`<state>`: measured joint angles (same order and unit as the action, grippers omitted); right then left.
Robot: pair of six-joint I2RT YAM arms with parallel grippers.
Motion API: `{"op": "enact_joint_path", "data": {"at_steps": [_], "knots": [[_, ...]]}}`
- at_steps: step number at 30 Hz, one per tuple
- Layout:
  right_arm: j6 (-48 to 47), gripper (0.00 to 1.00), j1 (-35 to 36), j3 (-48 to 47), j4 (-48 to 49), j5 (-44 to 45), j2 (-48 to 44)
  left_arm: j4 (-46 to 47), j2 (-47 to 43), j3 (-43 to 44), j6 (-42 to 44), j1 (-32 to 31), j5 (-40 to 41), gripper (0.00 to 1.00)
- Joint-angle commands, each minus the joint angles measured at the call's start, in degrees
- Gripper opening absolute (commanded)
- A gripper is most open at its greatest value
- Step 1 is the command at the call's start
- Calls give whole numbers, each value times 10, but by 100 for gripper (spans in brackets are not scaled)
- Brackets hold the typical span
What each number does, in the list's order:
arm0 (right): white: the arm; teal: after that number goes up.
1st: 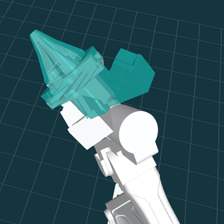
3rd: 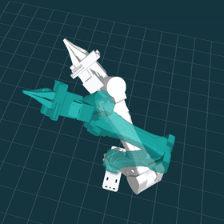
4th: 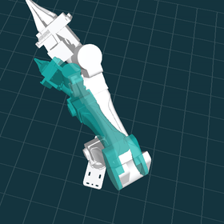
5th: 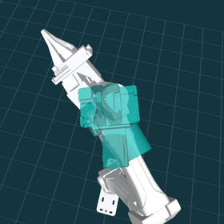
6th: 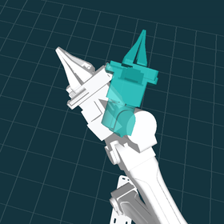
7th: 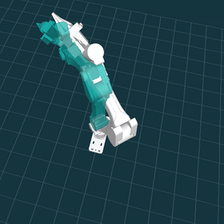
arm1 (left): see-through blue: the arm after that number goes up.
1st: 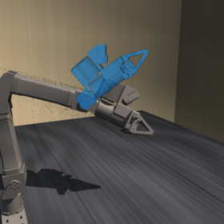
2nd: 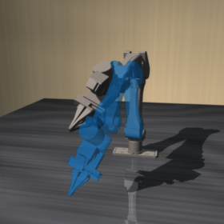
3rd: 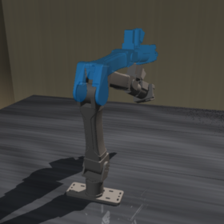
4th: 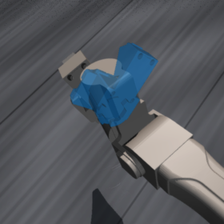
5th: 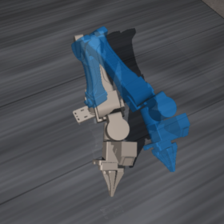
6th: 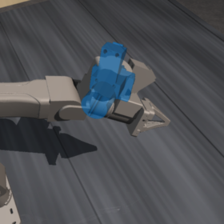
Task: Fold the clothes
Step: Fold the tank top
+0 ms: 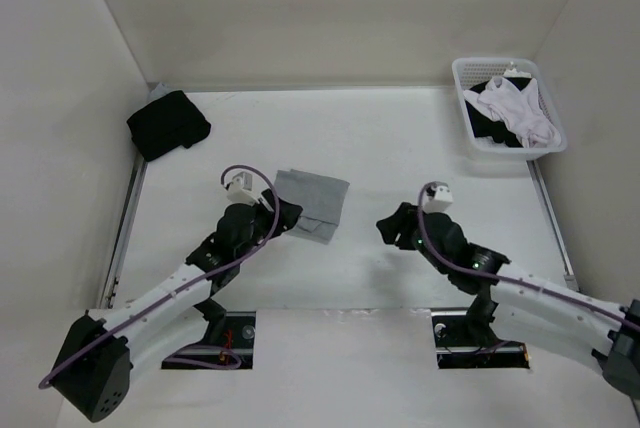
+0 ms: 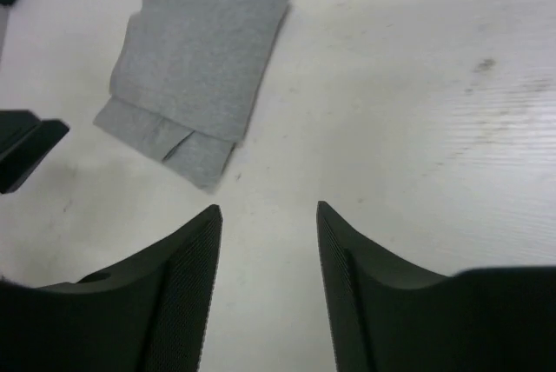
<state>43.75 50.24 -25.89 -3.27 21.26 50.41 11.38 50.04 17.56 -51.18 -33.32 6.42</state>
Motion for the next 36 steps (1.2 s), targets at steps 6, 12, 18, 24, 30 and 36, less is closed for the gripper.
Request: {"op": "enact_joint_path", "data": {"at_steps": [6,12,18,24,30,36], "knots": [[-2,81,-66,88,73,51,-98,-127,-128,-8,0,56,97,63],[-22,82,-91,108,177,59,-38,-206,-147,2,-9,159,98,66],[-28,83,-102,151,249,58,-45,-220,-144,-1,-10,233,68,67],[-23,84,-127,156,264,27,-32,-211,-137,-7,-12,298,33,66],[-21,83,-132,146,265,18,-9,-194,-119,-11,-6,311,17,66],[-18,84,-136,146,265,13,-2,-181,-105,-6,6,307,17,63]]}}
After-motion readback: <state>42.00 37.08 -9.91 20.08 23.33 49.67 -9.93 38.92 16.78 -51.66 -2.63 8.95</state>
